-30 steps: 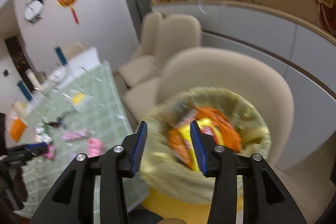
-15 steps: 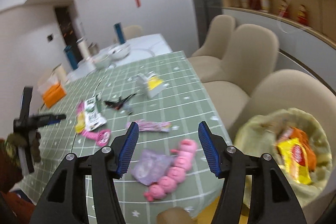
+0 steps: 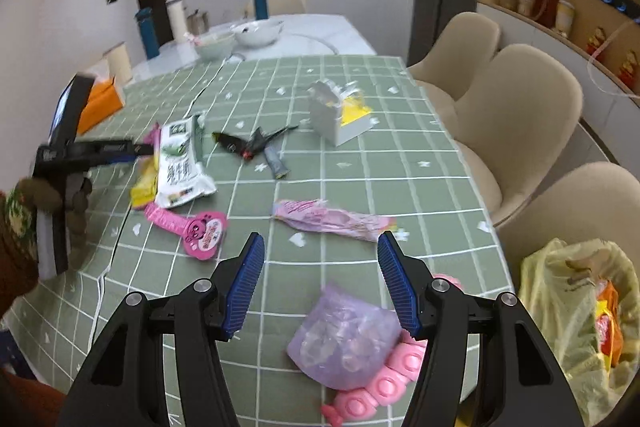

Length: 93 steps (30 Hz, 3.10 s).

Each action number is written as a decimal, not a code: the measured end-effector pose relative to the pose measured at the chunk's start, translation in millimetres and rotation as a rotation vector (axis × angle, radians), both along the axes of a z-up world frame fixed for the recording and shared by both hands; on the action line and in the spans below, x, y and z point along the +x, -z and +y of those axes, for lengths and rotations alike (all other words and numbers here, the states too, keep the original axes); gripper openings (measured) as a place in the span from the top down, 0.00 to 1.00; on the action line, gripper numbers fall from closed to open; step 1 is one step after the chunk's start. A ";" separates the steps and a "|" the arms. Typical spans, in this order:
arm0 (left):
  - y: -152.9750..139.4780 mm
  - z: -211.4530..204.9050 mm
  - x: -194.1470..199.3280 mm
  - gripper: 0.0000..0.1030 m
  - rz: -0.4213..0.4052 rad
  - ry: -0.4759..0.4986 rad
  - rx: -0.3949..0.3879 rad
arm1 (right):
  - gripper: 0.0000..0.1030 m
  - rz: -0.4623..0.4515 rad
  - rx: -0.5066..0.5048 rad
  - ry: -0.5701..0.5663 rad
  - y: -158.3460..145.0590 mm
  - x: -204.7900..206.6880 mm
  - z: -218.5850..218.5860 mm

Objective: Collect trash
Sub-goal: 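Move both tools back over the remaining trash on the table, then grasp the pink cartoon candy packet with the right tool, then grasp the pink chip bag with the left tool while the right tool holds the pink packet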

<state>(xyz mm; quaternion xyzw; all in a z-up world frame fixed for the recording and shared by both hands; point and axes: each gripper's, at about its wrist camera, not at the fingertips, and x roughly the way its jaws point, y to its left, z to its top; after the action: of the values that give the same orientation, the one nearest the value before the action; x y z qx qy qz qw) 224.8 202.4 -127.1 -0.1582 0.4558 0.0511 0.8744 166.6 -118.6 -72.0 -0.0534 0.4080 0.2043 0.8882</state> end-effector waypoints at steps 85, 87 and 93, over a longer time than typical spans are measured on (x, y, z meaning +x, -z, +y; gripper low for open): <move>7.3 -70.1 -69.4 0.66 0.124 0.120 -0.129 | 0.56 0.030 0.085 0.072 17.2 -64.5 -35.6; 6.4 -80.9 -69.5 0.77 0.123 0.158 -0.132 | 0.56 0.023 0.090 0.089 14.6 -66.3 -41.4; -9.6 -93.4 -71.0 0.94 0.105 0.167 -0.069 | 0.56 -0.014 0.094 0.120 4.6 -72.6 -57.2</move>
<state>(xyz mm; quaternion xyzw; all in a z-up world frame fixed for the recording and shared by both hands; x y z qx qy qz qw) 153.8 109.0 -117.5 -0.1467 0.5140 -0.0296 0.8446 94.0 -175.7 -76.6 0.0115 0.3940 0.1694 0.9033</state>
